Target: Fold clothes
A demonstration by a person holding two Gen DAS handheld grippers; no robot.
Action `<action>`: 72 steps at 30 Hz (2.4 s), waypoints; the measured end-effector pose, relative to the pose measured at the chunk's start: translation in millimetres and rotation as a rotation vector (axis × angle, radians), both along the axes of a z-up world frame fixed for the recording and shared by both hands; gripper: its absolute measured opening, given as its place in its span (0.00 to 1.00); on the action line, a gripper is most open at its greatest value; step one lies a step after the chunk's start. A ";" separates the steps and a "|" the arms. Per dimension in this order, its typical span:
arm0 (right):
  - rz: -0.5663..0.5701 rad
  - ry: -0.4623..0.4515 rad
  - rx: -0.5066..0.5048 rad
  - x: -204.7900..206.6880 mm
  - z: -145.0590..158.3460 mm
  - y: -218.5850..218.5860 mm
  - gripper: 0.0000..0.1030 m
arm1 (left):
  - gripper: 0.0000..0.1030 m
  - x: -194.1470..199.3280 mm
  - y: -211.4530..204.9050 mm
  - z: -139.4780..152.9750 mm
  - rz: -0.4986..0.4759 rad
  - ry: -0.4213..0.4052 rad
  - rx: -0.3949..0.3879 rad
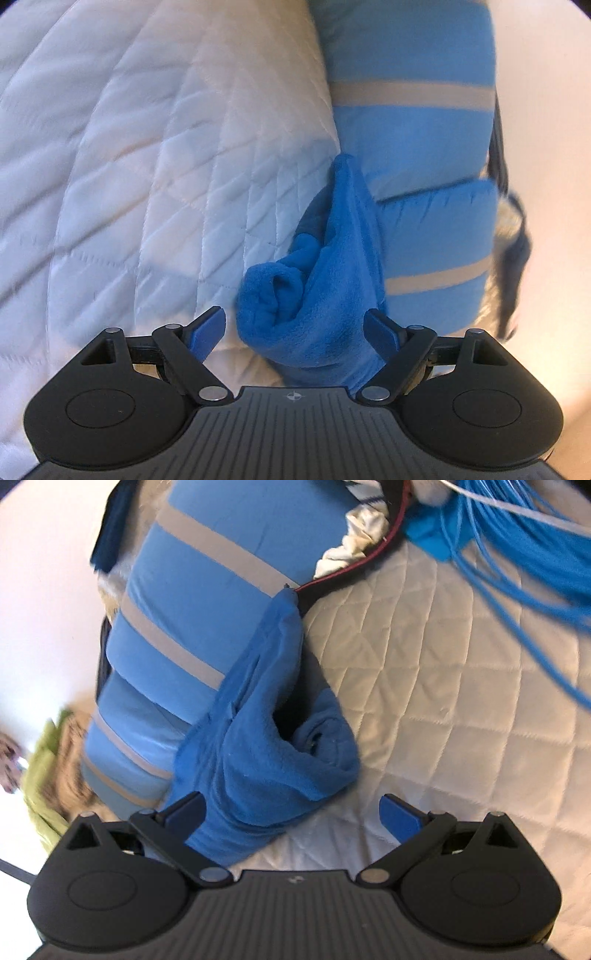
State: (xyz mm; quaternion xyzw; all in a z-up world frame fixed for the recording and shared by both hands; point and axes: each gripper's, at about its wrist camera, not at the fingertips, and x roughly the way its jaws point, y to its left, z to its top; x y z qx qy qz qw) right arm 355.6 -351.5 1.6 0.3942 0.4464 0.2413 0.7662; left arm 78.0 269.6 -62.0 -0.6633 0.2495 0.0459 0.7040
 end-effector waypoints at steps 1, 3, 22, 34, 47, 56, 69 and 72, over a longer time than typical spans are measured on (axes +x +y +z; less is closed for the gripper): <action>-0.012 0.006 0.029 0.9 -4.3 0.0 1.00 | 0.79 -0.5 -1.8 -1.9 0.002 -0.013 -0.015; -0.038 0.022 0.075 3.5 -11.2 0.3 1.00 | 0.79 -0.5 -5.5 -5.3 0.005 -0.036 -0.042; -0.246 0.032 0.016 33.2 -17.5 12.5 0.33 | 0.31 63.0 10.6 36.1 -0.136 0.159 0.162; -0.198 -0.013 -0.047 26.5 0.5 -21.1 0.93 | 0.73 16.4 41.6 25.6 -0.007 0.176 0.098; 0.066 0.105 0.071 81.1 -42.1 -3.3 1.00 | 0.79 64.9 58.2 -3.1 -0.230 0.030 -0.002; 0.205 0.104 0.112 139.4 -44.9 20.8 1.00 | 0.79 138.6 63.0 -13.2 -0.385 0.008 -0.015; 0.418 0.039 0.126 194.5 -44.2 72.5 1.00 | 0.69 203.4 37.1 -19.1 -0.583 -0.038 0.021; 0.459 0.027 0.098 198.7 -40.2 78.9 0.85 | 0.36 200.2 33.0 -20.9 -0.564 -0.027 0.053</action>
